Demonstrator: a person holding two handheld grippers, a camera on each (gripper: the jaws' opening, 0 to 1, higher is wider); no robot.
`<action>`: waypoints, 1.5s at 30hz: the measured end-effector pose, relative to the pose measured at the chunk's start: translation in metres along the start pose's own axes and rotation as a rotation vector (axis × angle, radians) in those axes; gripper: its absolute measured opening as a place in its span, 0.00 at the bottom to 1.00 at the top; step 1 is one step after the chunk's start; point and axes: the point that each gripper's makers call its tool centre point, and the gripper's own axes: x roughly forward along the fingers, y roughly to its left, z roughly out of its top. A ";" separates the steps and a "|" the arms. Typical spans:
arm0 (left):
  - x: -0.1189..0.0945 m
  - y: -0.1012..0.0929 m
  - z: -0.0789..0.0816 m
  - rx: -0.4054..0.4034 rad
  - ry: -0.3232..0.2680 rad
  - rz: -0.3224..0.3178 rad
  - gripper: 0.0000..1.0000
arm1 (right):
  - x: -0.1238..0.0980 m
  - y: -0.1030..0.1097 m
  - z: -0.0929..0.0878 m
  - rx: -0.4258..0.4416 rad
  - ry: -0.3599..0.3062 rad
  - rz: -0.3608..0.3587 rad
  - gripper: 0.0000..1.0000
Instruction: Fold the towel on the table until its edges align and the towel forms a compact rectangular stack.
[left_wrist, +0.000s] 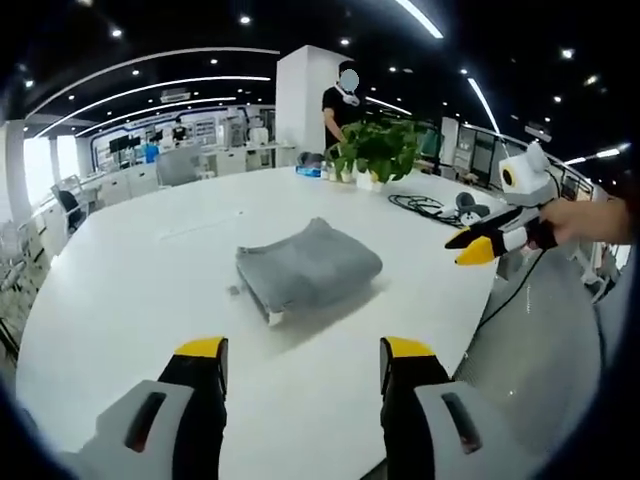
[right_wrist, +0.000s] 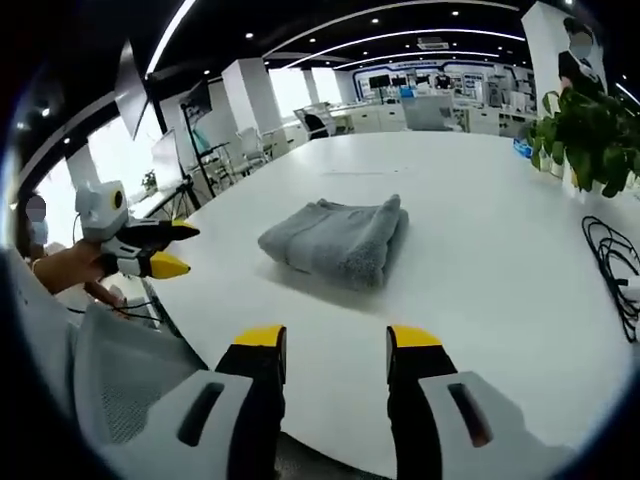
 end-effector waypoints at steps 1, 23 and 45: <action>0.000 0.000 0.000 0.001 -0.005 0.000 0.68 | -0.003 0.002 0.000 -0.004 -0.004 -0.002 0.42; -0.014 0.003 0.004 -0.030 -0.032 -0.012 0.87 | -0.014 0.021 -0.009 0.030 -0.037 -0.021 0.51; -0.035 0.004 0.001 -0.011 -0.019 -0.029 0.85 | -0.003 0.035 -0.016 0.067 -0.028 -0.012 0.49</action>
